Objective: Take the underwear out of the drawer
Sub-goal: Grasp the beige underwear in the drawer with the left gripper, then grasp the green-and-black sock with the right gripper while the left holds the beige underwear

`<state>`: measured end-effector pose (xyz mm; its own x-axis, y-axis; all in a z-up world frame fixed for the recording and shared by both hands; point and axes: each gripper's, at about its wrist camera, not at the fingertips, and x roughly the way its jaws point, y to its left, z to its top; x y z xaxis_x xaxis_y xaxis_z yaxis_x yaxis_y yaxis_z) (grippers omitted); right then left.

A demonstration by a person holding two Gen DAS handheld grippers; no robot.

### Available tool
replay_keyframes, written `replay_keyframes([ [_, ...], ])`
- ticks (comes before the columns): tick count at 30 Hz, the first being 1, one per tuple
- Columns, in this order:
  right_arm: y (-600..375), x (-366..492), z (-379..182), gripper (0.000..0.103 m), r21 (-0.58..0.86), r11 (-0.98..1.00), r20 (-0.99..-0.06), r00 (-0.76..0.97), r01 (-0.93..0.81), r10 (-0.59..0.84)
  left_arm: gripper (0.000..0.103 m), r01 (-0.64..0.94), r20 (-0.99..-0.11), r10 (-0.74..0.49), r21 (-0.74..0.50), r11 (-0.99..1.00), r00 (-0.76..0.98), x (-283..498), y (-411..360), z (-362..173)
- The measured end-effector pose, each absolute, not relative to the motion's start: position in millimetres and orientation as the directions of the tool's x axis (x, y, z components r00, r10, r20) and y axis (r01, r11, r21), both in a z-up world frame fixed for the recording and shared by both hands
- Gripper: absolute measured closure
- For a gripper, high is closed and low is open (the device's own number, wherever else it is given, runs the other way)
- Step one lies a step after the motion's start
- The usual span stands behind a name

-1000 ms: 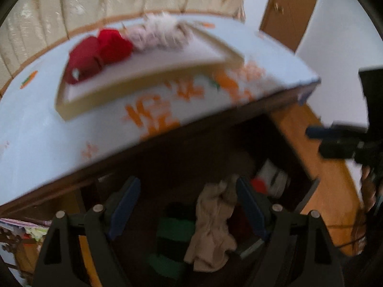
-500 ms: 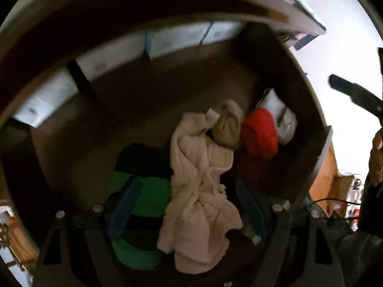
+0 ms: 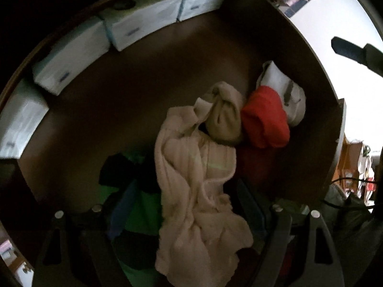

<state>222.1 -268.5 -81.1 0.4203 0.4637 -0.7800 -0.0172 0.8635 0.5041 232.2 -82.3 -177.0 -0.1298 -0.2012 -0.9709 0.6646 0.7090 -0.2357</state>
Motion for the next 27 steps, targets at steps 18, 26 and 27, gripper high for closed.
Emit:
replay_keyframes([
  [18, -273.7, 226.9, -84.7, 0.048, 0.566, 0.824, -0.746, 0.424, 0.0, 0.513, 0.079, 0.55, -0.892, -0.451, -0.385, 0.741, -0.018, 224.5, -42.9, -123.4],
  [26, -270.9, 231.3, -83.2, 0.048, 0.539, 0.843, -0.764, 0.422, 0.001, 0.488, 0.079, 0.455, -0.829, -0.535, -0.418, 0.786, 0.164, 245.0, 6.4, -68.9],
  [27, -270.7, 231.4, -83.6, 0.048, 0.538, 0.843, -0.765, 0.421, 0.003, 0.487, 0.079, 0.446, -0.825, -0.536, -0.417, 0.792, 0.179, 245.2, 13.0, -63.5],
])
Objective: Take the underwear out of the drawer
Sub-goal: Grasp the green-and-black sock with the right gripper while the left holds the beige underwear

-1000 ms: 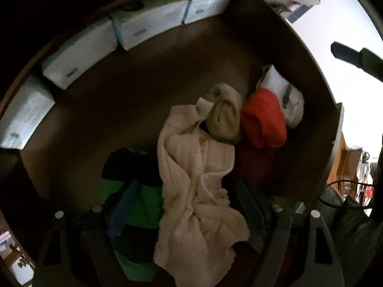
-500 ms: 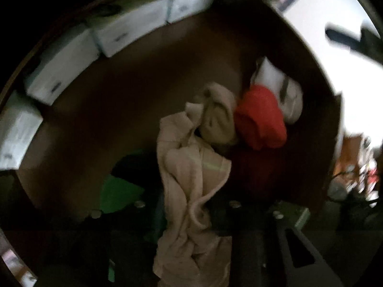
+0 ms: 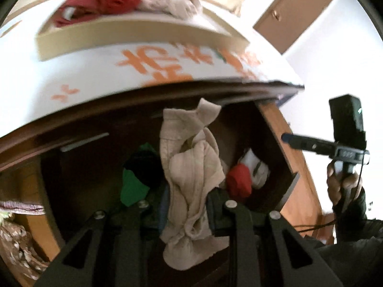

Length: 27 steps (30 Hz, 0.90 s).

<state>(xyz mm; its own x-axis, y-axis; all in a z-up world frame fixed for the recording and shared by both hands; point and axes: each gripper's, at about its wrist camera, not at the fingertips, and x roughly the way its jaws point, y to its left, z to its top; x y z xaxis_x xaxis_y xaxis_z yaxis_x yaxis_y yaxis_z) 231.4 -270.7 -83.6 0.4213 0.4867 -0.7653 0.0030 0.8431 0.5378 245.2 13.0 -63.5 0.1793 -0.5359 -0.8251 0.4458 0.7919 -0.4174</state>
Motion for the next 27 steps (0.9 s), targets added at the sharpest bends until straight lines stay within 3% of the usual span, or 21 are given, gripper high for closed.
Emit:
replay_keyframes([
  [16, -264.0, 237.0, -81.4, 0.048, 0.556, 0.831, -0.755, 0.42, 0.003, 0.504, 0.079, 0.511, -0.709, -0.599, -0.383, 0.77, 0.372, 246.7, 36.0, -2.4],
  [27, -225.1, 247.6, -95.8, 0.048, 0.571, 0.817, -0.761, 0.324, -0.078, 0.562, 0.079, 0.41, -0.766, -0.537, -0.39, 0.825, 0.352, 239.3, 69.6, -11.5],
])
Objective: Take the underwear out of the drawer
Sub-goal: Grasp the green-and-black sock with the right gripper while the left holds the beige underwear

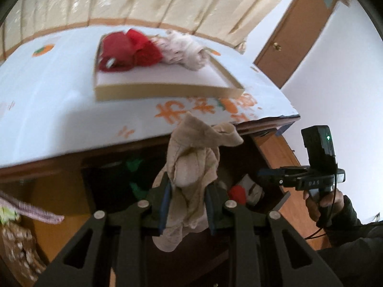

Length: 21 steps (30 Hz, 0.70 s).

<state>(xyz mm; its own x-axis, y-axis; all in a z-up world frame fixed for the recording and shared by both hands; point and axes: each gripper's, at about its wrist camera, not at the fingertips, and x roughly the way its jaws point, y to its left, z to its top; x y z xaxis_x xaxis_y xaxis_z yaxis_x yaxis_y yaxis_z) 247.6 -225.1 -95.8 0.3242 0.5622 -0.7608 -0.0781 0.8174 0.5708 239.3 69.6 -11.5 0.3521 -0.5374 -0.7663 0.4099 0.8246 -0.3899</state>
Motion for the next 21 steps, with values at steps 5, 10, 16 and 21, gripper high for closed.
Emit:
replay_keyframes([
  [5, -181.9, 266.4, -110.3, 0.048, 0.57, 0.809, -0.772, 0.244, -0.144, 0.587, 0.079, 0.361, -0.782, -0.502, -0.378, 0.853, 0.369, 230.5, 87.2, -16.6],
  [10, -128.9, 292.1, -114.1, 0.048, 0.533, 0.799, -0.787, 0.184, -0.277, 0.589, 0.079, 0.35, -0.772, -0.482, -0.355, 0.867, 0.413, 224.5, 100.8, -2.6],
  [16, -55.5, 312.6, -124.3, 0.048, 0.395, 0.759, -0.843, 0.123, -0.518, 0.523, 0.079, 0.339, -0.763, -0.459, -0.329, 0.881, 0.454, 214.1, 116.2, 11.6],
  [21, -26.9, 331.7, -150.4, 0.048, 0.362, 0.748, -0.879, 0.062, -0.555, 0.472, 0.079, 0.325, -0.761, -0.451, -0.326, 0.888, 0.467, 206.8, 129.4, 15.2],
])
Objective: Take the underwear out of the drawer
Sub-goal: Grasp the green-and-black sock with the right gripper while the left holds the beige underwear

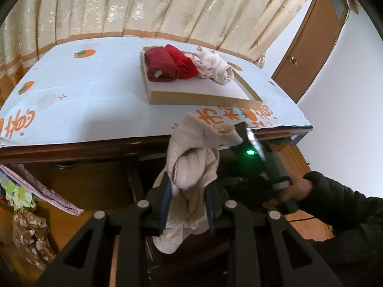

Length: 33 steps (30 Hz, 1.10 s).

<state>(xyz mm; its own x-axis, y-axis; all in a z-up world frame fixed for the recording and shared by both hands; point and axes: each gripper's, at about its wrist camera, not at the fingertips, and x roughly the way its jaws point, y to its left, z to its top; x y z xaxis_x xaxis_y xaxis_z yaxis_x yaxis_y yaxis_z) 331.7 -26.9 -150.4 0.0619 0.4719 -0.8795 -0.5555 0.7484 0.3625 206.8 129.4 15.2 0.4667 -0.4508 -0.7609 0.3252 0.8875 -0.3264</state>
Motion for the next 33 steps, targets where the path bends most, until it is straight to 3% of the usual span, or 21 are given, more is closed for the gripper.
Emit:
replay_keyframes([
  [8, 3.7, 352.6, -173.3, 0.051, 0.247, 0.744, -0.917, 0.1, -0.621, 0.387, 0.079, 0.308, -0.762, -0.448, -0.335, 0.89, 0.467, 207.2, 135.4, 13.1],
  [9, 2.9, 352.6, -172.8, 0.068, 0.241, 0.746, -0.914, 0.112, -0.621, 0.389, 0.079, 0.309, -0.762, -0.45, -0.336, 0.89, 0.466, 207.9, 135.2, 12.8],
  [12, -3.9, 351.5, -167.7, 0.075, 0.256, 0.747, -0.901, 0.128, -0.614, 0.415, 0.079, 0.307, -0.762, -0.453, -0.342, 0.888, 0.462, 211.0, 133.2, 11.2],
  [19, -34.1, 332.1, -145.3, 0.078, 0.316, 0.732, -0.866, 0.133, -0.603, 0.483, 0.079, 0.323, -0.757, -0.474, -0.357, 0.876, 0.449, 213.9, 124.7, 10.3],
  [23, -71.7, 318.2, -111.7, 0.078, 0.447, 0.712, -0.787, 0.14, -0.541, 0.6, 0.079, 0.33, -0.751, -0.488, -0.37, 0.869, 0.445, 218.5, 119.4, 10.9],
  [33, -157.9, 292.9, -33.0, 0.078, 0.551, 0.705, -0.653, 0.295, -0.446, 0.697, 0.079, 0.395, -0.731, -0.524, -0.367, 0.842, 0.438, 237.9, 86.6, 26.5],
])
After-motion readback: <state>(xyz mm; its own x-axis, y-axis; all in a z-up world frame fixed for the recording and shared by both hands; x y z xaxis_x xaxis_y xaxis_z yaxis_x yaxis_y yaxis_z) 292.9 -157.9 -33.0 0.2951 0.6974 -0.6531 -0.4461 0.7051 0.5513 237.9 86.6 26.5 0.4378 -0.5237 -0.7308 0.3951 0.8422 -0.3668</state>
